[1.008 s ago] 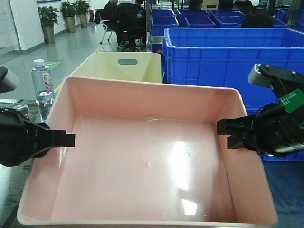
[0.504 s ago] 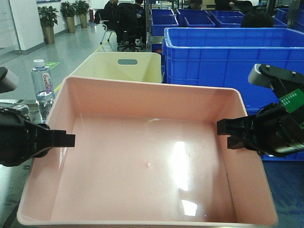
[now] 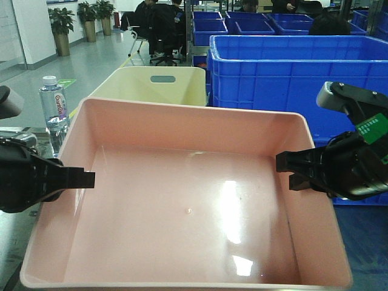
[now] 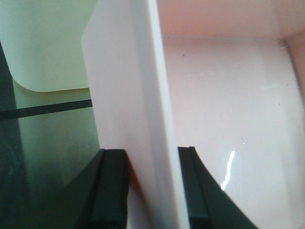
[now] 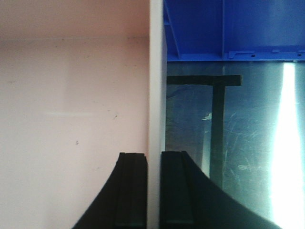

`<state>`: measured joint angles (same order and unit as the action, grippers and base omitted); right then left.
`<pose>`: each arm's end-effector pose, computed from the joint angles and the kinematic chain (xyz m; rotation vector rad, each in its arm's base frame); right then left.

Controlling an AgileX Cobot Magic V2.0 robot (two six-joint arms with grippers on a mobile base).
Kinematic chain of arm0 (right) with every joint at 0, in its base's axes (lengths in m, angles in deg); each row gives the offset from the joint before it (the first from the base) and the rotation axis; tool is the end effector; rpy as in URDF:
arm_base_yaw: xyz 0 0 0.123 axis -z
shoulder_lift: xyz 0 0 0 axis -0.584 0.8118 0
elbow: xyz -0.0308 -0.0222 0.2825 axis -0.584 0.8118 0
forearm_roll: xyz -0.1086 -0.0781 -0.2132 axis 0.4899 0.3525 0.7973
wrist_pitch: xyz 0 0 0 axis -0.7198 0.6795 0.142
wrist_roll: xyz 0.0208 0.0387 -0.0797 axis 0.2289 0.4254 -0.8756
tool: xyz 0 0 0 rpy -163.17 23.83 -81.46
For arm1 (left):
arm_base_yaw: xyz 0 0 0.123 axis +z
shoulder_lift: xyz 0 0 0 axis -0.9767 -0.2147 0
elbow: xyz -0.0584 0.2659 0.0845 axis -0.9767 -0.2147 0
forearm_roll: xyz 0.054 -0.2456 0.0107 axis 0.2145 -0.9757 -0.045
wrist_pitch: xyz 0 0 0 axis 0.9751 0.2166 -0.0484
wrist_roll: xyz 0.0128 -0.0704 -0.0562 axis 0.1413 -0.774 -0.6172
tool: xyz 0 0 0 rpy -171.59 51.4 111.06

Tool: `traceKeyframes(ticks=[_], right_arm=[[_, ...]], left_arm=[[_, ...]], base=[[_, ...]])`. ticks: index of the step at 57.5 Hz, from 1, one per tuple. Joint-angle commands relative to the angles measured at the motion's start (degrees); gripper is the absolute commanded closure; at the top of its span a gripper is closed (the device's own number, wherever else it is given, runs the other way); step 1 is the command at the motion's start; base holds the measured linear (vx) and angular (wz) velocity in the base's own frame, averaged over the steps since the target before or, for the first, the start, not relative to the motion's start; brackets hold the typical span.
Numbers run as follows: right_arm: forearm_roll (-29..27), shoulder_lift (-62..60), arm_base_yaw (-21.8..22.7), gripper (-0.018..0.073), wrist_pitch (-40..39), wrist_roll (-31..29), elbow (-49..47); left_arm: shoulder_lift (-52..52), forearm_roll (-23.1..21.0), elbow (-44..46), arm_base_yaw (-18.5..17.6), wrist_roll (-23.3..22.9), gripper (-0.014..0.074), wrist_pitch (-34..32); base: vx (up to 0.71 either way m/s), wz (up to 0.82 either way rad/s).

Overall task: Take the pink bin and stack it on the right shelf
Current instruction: 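Carry the pink bin with both grippers while the base drives to the table, then lower the pink bin onto the metal table with both grippers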

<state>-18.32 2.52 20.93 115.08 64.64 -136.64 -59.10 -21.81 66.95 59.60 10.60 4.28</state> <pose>0.2752 0.0787 0.3964 0.0189 2.3609 0.3504 0.2348 -0.1018 0.3985 0.2774 2.1458 -0.5919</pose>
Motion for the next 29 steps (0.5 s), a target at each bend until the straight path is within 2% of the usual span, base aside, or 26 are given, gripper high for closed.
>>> traceKeyframes(ticks=[1, 7, 18, 29], right_arm=[[-2.31, 0.59, 0.37, 0.0567, -5.08, -0.46, -1.87], [-4.64, 4.33, 0.37, 0.0565, -4.65, -0.99, -1.87], [-6.17, 11.42, 0.37, 0.0553, -3.82, -4.11, -1.87], [-6.28, 15.05, 0.37, 0.048, -3.37, -5.02, -1.87]], left_arm=[[0.66, 0.82, 1.69, -0.47, -0.6, 0.0601, -2.43], [-1.78, 3.42, 1.69, -0.47, -0.66, 0.0599, -1.27], [-8.05, 3.51, 1.69, -0.47, -0.55, 0.0582, -1.09], [-12.99, 3.4, 1.69, -0.47, -0.55, 0.0481, -0.8]], base=[[0.0, 0.0], [0.0, 0.0], [0.0, 0.0], [0.0, 0.0]])
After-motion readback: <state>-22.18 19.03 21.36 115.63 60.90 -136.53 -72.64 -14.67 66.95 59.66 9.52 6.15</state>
